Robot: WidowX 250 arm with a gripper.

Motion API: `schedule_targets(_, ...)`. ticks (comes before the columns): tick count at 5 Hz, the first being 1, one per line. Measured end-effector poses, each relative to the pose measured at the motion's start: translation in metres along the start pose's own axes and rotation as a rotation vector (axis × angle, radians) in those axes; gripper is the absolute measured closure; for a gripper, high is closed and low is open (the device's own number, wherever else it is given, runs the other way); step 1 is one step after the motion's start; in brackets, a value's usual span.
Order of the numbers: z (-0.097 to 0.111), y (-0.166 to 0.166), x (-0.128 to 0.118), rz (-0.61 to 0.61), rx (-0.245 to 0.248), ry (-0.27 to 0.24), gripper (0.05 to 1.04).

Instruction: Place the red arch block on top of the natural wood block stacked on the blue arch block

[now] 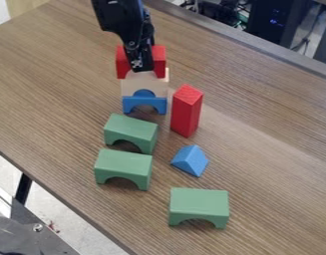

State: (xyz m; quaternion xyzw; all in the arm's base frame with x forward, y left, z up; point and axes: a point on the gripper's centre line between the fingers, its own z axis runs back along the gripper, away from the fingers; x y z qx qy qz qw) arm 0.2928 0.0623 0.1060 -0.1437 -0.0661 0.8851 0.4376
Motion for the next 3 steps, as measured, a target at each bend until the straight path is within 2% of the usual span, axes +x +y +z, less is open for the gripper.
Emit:
schedule_targets(1,-0.0021,0.0021,-0.0011,-0.006,0.017,0.007,0.477)
schedule_targets(2,-0.0039,0.0031,-0.0007,-0.014,0.026,0.005,0.178)
schedule_targets(3,-0.0075,0.0042,0.0005,-0.022,0.042,-0.002,0.081)
